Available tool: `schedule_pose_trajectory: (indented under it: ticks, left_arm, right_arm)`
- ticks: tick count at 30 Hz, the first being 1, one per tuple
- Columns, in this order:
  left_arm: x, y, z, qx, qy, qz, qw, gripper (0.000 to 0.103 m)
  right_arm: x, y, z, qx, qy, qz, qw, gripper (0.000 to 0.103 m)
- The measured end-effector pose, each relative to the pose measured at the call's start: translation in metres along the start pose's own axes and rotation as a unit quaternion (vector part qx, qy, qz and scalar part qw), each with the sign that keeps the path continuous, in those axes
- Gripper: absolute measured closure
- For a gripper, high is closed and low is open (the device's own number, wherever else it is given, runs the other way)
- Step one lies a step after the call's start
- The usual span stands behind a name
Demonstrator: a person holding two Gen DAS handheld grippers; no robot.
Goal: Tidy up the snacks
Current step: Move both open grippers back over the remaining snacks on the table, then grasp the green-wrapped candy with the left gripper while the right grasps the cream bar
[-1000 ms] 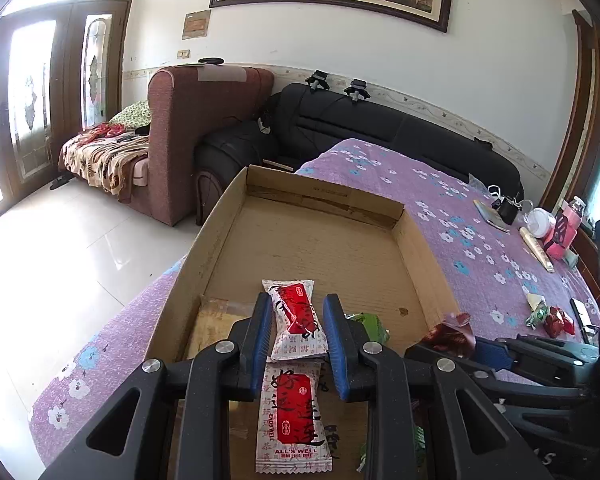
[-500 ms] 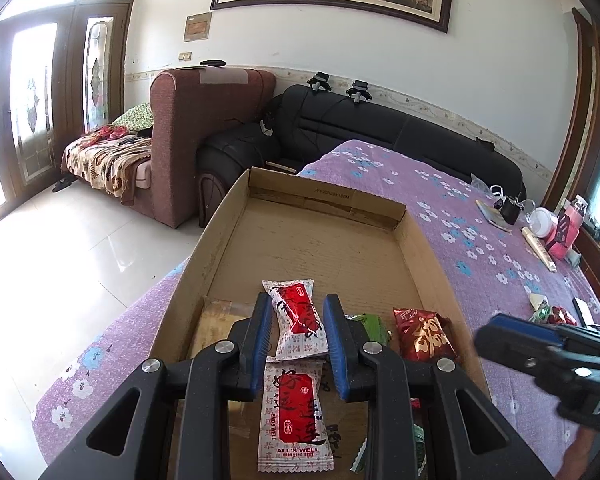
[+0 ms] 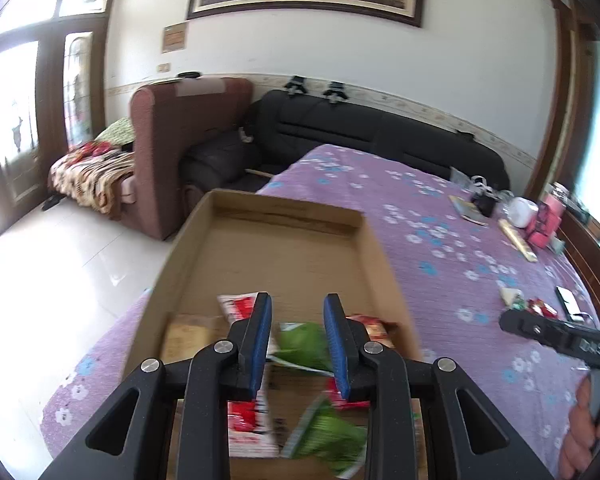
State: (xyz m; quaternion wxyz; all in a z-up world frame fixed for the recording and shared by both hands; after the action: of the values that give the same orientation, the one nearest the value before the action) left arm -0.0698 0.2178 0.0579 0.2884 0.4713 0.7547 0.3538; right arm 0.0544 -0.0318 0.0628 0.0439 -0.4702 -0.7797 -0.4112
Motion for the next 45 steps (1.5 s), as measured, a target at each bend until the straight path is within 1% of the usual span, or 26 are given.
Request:
schedule_pose_trajectory:
  ticks: [3,5,8,12,15,17,19,20,21,22,23,25,27,30,33,38,40,41,42,44,45]
  left_arm:
    - [-0.021,0.004,-0.005,0.003,-0.018,0.018,0.9997,0.070]
    - [-0.040,0.007,-0.008,0.010,-0.040,0.032,0.9987,0.068]
    - [-0.068,0.010,-0.006,0.023,-0.069,0.055,0.9958,0.063]
    - [-0.112,0.013,0.004,0.049,-0.102,0.090,0.9896,0.061]
    - [-0.144,0.017,0.017,0.078,-0.129,0.104,0.9831,0.061]
    - [-0.160,0.017,0.022,0.092,-0.138,0.110,0.9799,0.061]
    - [-0.176,0.018,0.031,0.107,-0.145,0.120,0.9764,0.060]
    - [-0.182,0.018,0.034,0.114,-0.146,0.123,0.9749,0.058]
    - [-0.188,0.018,0.038,0.121,-0.150,0.126,0.9731,0.054]
    - [-0.193,0.017,0.042,0.127,-0.151,0.130,0.9718,0.054]
    - [-0.196,0.016,0.046,0.131,-0.149,0.133,0.9711,0.053]
    - [-0.204,0.014,0.054,0.143,-0.148,0.138,0.9687,0.053]
    - [-0.214,0.012,0.065,0.160,-0.149,0.141,0.9657,0.053]
    - [-0.233,0.007,0.080,0.180,-0.154,0.153,0.9595,0.053]
    - [-0.256,-0.003,0.090,0.196,-0.165,0.179,0.9498,0.053]
    - [-0.280,-0.016,0.103,0.198,-0.155,0.228,0.9407,0.053]
    - [-0.287,-0.020,0.107,0.191,-0.145,0.244,0.9394,0.053]
    - [-0.290,-0.022,0.109,0.188,-0.142,0.250,0.9393,0.053]
    - [-0.291,-0.023,0.111,0.182,-0.135,0.251,0.9412,0.061]
    - [-0.289,-0.026,0.118,0.185,-0.122,0.247,0.9434,0.073]
    - [-0.286,-0.027,0.121,0.183,-0.117,0.239,0.9463,0.079]
  right_arm:
    - [-0.035,0.007,-0.012,-0.014,-0.029,0.026,0.999,0.073]
    - [-0.059,0.012,-0.021,-0.023,-0.048,0.045,0.998,0.073]
    - [-0.101,0.017,-0.039,-0.044,-0.085,0.083,0.992,0.073]
    - [-0.153,0.019,-0.042,-0.056,-0.106,0.132,0.984,0.073]
    - [-0.171,0.018,-0.032,-0.044,-0.108,0.139,0.983,0.073]
    - [-0.176,0.015,-0.023,-0.028,-0.091,0.141,0.985,0.073]
    - [-0.169,0.013,-0.017,-0.003,-0.068,0.123,0.990,0.073]
    - [-0.165,0.012,-0.016,0.006,-0.058,0.117,0.991,0.073]
    - [-0.158,0.010,-0.014,0.019,-0.026,0.113,0.993,0.073]
    - [-0.153,0.009,-0.015,0.025,0.001,0.113,0.993,0.073]
    - [-0.148,0.009,-0.018,0.023,0.011,0.111,0.994,0.073]
    - [-0.144,0.010,-0.026,0.010,-0.006,0.099,0.995,0.073]
    - [-0.148,0.013,-0.036,-0.009,-0.026,0.111,0.993,0.073]
    - [-0.160,0.014,-0.049,-0.031,-0.031,0.142,0.989,0.073]
    - [-0.167,0.015,-0.059,-0.045,-0.033,0.155,0.986,0.073]
    - [-0.170,0.019,-0.067,-0.060,-0.027,0.162,0.985,0.073]
    - [-0.169,0.020,-0.069,-0.062,-0.025,0.164,0.984,0.073]
    - [-0.169,0.020,-0.070,-0.062,-0.025,0.164,0.984,0.073]
    - [-0.169,0.020,-0.070,-0.063,-0.025,0.163,0.984,0.073]
    - [-0.169,0.020,-0.070,-0.063,-0.026,0.164,0.984,0.073]
    - [-0.170,0.019,-0.070,-0.063,-0.026,0.165,0.984,0.073]
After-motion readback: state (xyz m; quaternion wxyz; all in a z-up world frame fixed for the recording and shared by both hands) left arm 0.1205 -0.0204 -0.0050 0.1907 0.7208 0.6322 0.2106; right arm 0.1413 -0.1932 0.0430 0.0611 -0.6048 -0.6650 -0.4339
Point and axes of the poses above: each gripper's, at about its wrist camera, not at the fingertips, and z roughly the way its jaws point, x to its left, y to its top, the point moved 2 cm from there along z, roughly the way its jaws point, and after that the axes turned 4 degrees about y, right-handed, at the moved point
